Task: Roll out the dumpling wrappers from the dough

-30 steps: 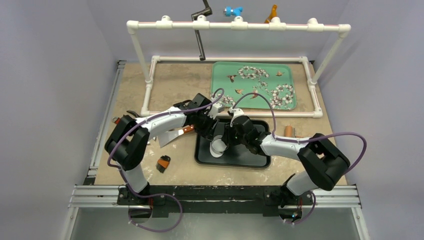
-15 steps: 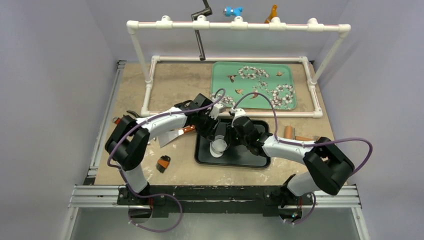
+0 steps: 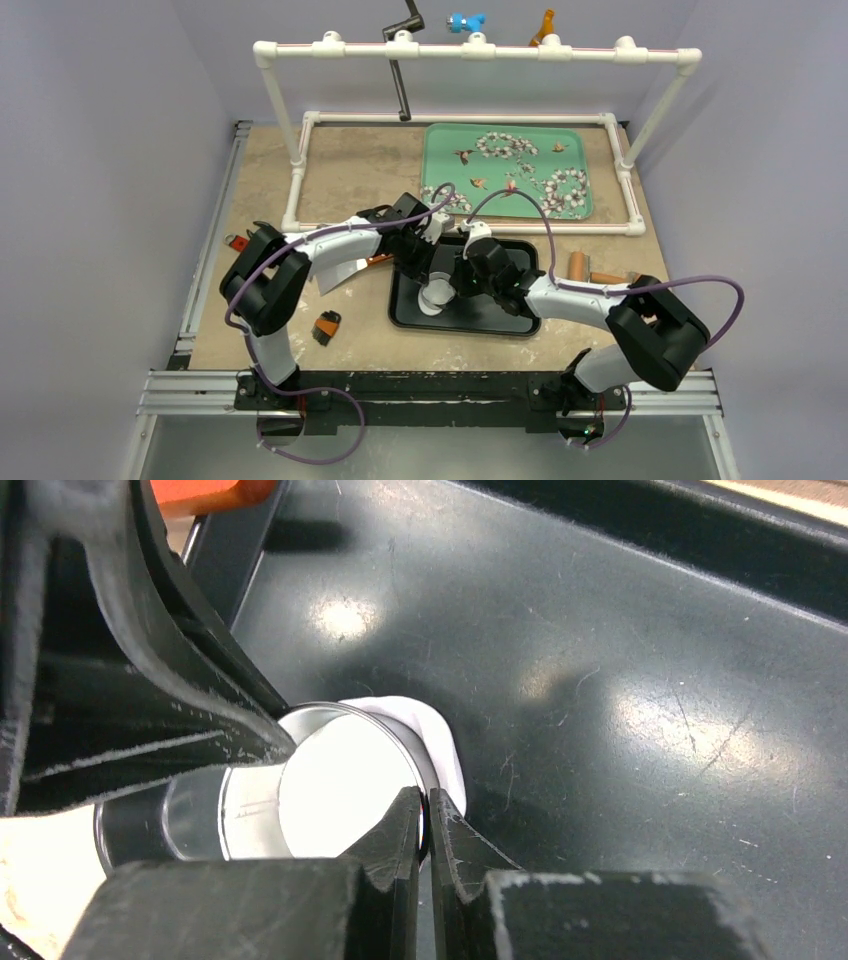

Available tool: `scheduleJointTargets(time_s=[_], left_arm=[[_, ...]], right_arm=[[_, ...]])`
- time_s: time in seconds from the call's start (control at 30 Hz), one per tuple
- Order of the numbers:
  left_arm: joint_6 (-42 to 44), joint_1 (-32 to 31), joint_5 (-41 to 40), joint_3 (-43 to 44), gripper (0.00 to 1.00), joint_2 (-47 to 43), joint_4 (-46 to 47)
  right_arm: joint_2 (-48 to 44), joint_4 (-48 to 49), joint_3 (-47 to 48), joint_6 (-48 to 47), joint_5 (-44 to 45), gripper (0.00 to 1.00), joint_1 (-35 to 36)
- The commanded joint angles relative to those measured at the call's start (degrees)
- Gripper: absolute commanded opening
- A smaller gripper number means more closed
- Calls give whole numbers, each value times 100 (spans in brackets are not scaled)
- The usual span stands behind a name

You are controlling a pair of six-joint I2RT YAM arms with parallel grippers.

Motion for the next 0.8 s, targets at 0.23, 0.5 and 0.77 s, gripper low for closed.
scheduleJointTargets(time_s=[0.23,0.5,0.77], left_arm=[[354,59,-647,480,0,498,180],[651,171,-776,683,0,749,71],[587,143,-187,361,0,752,-186]], right_arm=[[-34,1023,-588,14,730,0,15],[504,956,-312,326,784,0,17],[354,796,-525,735,381,0,-41]])
